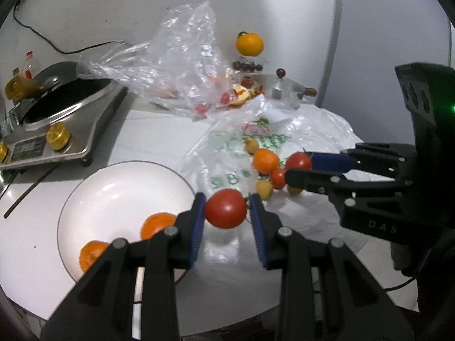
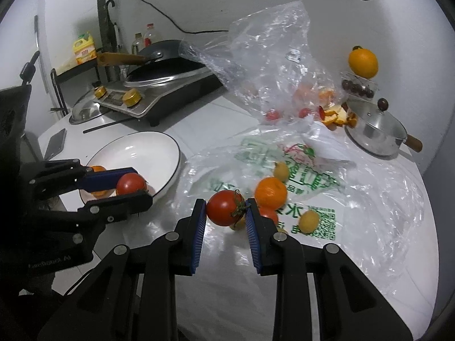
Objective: Organize fruits
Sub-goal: 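Carry both cherry tomatoes over the white plate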
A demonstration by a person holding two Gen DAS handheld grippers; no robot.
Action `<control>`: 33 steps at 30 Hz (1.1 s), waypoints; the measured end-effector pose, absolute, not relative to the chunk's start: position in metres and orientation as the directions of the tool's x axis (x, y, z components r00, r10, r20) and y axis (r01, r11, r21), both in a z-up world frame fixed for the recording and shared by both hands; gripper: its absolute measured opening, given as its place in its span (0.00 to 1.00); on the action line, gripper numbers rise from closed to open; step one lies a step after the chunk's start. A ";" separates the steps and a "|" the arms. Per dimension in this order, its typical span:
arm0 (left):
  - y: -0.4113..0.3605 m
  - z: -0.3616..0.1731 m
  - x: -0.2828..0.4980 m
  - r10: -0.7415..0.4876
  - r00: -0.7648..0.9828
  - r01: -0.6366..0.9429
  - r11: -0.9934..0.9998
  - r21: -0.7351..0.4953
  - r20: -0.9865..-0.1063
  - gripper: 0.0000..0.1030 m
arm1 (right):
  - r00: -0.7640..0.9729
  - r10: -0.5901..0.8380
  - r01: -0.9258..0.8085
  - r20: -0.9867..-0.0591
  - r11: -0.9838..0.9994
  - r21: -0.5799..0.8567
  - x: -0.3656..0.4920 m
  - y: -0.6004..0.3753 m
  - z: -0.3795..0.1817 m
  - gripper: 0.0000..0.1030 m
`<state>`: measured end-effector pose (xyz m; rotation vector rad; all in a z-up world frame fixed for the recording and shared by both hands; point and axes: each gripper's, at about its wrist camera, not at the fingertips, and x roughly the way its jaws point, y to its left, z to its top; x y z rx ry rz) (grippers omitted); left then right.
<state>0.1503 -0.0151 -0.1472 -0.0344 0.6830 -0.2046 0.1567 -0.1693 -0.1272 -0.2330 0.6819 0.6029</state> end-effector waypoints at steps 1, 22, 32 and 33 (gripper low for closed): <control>-0.012 -0.147 0.149 -0.197 0.759 0.172 0.980 -0.101 -0.621 0.31 | 0.615 0.443 -0.594 -0.652 0.805 -0.013 0.156 -0.167 -0.127 0.29; 0.050 -0.146 0.140 -0.134 0.789 0.083 0.990 -0.112 -0.600 0.31 | 0.586 0.469 -0.651 -0.660 0.758 -0.039 0.153 -0.106 -0.124 0.29; 0.092 -0.148 0.133 -0.049 0.801 -0.012 0.995 -0.097 -0.597 0.31 | 0.552 0.507 -0.700 -0.662 0.713 -0.038 0.150 -0.071 -0.125 0.29; 0.095 -0.149 0.133 -0.044 0.800 -0.019 0.995 -0.098 -0.598 0.31 | 0.549 0.509 -0.704 -0.663 0.710 -0.037 0.150 -0.070 -0.125 0.29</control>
